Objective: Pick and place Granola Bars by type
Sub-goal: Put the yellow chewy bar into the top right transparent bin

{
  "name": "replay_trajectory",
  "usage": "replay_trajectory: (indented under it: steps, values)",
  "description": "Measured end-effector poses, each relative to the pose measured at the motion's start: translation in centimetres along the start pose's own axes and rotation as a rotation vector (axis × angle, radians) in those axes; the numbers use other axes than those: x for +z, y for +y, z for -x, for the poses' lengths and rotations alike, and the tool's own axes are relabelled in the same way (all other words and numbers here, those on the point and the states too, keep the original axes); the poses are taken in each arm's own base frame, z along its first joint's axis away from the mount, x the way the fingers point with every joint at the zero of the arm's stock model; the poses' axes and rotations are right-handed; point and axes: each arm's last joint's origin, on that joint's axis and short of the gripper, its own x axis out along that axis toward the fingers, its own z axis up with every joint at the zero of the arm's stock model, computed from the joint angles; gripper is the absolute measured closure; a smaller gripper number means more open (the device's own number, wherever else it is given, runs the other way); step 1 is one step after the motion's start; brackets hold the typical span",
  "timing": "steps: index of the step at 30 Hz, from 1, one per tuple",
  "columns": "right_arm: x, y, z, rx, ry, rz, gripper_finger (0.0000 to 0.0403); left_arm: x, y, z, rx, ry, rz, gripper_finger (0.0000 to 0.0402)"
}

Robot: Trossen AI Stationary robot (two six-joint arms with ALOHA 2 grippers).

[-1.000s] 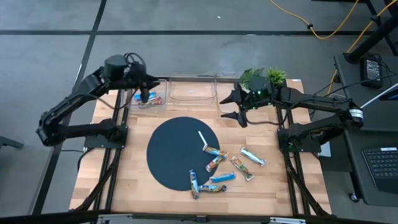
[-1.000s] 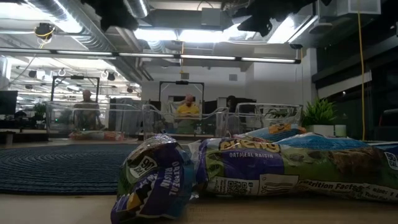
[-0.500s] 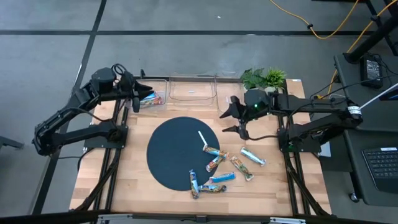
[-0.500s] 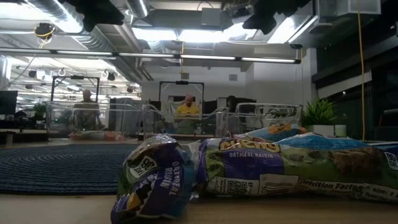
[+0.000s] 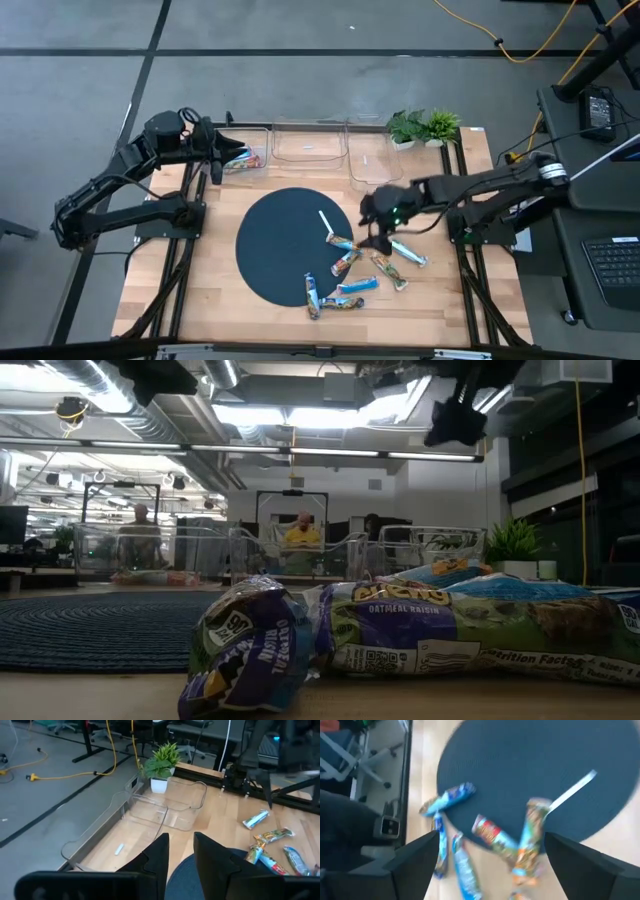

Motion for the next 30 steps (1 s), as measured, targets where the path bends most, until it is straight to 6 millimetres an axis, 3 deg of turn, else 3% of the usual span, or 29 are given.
replay_trajectory:
  steps: [6, 20, 30]
  values:
    - [-0.7, 0.1, -2.8, -0.039, 0.078, -0.088, 0.0052, 0.0, -0.1, 0.0, -0.036, 0.0, -0.013, 0.0322]
    - [-2.7, -2.3, -9.2, -0.229, 0.271, -0.264, 0.0053, 0.0, -0.4, 0.1, -0.117, -0.003, -0.04, 0.0324]
    - [-3.4, -3.1, -10.8, -0.287, 0.304, -0.309, 0.0062, -0.1, -0.4, 0.1, -0.117, 0.004, -0.052, 0.0326]
